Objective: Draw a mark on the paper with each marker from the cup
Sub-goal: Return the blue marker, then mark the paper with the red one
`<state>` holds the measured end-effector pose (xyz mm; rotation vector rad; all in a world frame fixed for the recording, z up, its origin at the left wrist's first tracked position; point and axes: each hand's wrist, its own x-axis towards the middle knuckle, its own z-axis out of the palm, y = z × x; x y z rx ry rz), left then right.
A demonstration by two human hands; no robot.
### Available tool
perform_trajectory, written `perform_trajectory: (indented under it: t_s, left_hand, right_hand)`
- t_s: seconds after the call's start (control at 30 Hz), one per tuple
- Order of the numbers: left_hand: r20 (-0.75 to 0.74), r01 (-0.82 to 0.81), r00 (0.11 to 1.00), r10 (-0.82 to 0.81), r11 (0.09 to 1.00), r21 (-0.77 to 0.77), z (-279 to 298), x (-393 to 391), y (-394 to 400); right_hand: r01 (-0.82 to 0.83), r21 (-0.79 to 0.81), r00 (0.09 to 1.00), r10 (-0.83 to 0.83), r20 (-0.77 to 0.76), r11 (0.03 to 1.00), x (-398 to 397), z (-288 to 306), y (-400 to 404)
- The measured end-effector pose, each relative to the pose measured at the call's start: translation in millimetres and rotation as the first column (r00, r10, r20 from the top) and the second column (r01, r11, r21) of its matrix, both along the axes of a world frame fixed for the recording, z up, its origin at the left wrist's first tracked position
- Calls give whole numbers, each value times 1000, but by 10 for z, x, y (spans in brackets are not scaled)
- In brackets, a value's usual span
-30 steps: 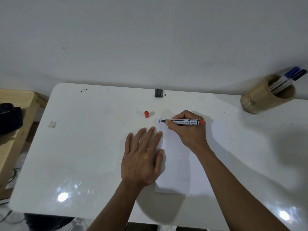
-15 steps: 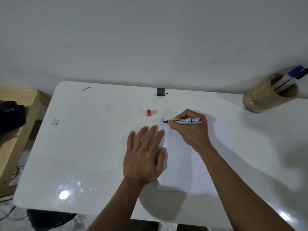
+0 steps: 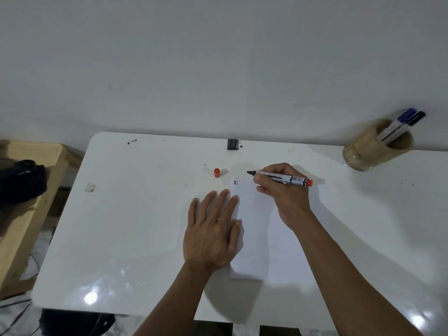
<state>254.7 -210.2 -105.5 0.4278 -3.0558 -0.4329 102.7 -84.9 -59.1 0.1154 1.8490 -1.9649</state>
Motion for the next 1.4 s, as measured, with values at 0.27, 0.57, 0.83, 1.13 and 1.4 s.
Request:
perform_trajectory:
  t_s: [0.27,0.57,0.83,1.13,1.4]
  left_hand:
    - [-54,-180,976,213,915,361,269,-59,-73]
    - [126,-335,942,310,888,314,537,-756,-419]
    - [49,-340,903,427,641,688,727,-660,-345]
    - [180,-117,834,522,-152,981,1528,-307,-122]
    - [181,-64,843,507,-239,969,1679,-125,-48]
  right_hand:
    - [91,-169,993,-76,93,981,287,438,101]
    - [186,-173,978,-166,123,967,453,710,137]
    - [160,-126,987,-159,17,979,541,909,201]
    - [154,-75,956,-168,-239,985,727,1345,110]
    - [128,-19,945,-128,-300,992,903,1452,41]
